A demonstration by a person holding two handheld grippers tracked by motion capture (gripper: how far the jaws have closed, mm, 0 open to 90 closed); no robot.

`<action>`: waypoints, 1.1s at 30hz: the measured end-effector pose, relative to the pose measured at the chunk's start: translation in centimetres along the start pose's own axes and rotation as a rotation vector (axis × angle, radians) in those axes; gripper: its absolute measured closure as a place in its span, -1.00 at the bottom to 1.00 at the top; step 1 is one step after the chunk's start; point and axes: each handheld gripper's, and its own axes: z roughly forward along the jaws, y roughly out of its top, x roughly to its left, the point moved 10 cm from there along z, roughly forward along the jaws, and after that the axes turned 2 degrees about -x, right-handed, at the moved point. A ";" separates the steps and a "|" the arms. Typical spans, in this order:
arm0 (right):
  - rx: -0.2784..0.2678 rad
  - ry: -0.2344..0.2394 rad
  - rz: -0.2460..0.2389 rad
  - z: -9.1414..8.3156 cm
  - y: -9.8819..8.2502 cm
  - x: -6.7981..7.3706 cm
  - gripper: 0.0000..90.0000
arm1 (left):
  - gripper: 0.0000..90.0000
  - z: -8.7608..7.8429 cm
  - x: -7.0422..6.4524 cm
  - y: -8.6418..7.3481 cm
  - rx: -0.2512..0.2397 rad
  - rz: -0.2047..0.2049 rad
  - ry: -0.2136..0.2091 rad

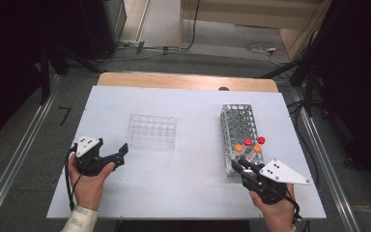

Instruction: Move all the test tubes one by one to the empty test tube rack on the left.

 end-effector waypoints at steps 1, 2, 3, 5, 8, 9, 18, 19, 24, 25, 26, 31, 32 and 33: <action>0.001 0.009 -0.002 0.4 0.1 0.3 0.63 | -0.79 0.1 -0.3 0.2 -0.002 0.004 -0.005; 0.003 0.015 -0.008 0.8 0.3 0.6 0.63 | -0.79 0.2 -0.7 0.3 -0.003 0.006 -0.016; 0.004 0.026 -0.011 1.2 0.4 0.9 0.63 | -0.79 0.2 -1.0 0.5 -0.005 0.009 -0.022; 0.014 0.046 -0.016 2.3 0.5 1.8 0.63 | -0.76 0.3 -1.3 0.6 -0.004 0.017 -0.026; 0.033 0.069 -0.040 4.0 0.5 2.9 0.63 | -0.75 0.6 -2.5 1.0 -0.001 0.035 -0.050; 0.036 0.074 -0.040 4.5 0.5 3.3 0.63 | -0.75 0.9 -3.2 1.2 0.002 0.044 -0.067; 0.044 0.100 -0.035 7.4 0.6 4.7 0.63 | -0.66 1.2 -5.7 1.7 0.009 0.064 -0.122; 0.047 0.104 -0.035 8.0 0.6 5.0 0.63 | -0.64 1.2 -6.3 1.9 0.008 0.072 -0.137; 0.057 0.116 -0.039 9.4 0.5 5.7 0.63 | -0.54 1.2 -7.8 2.0 0.017 0.088 -0.186; 0.061 0.116 -0.039 9.7 0.5 5.9 0.63 | -0.52 1.2 -8.2 2.1 0.016 0.096 -0.196; 0.060 0.118 -0.043 10.1 0.5 6.0 0.63 | -0.50 1.2 -8.9 2.2 0.016 0.108 -0.217; 0.076 0.127 -0.038 11.8 0.3 6.9 0.63 | -0.42 1.4 -10.3 2.3 0.025 0.132 -0.244; 0.077 0.131 -0.041 12.1 0.3 7.1 0.63 | -0.40 1.4 -10.6 2.2 0.030 0.136 -0.252; 0.082 0.131 -0.035 12.3 0.3 7.3 0.63 | -0.38 1.4 -10.9 2.3 0.030 0.139 -0.258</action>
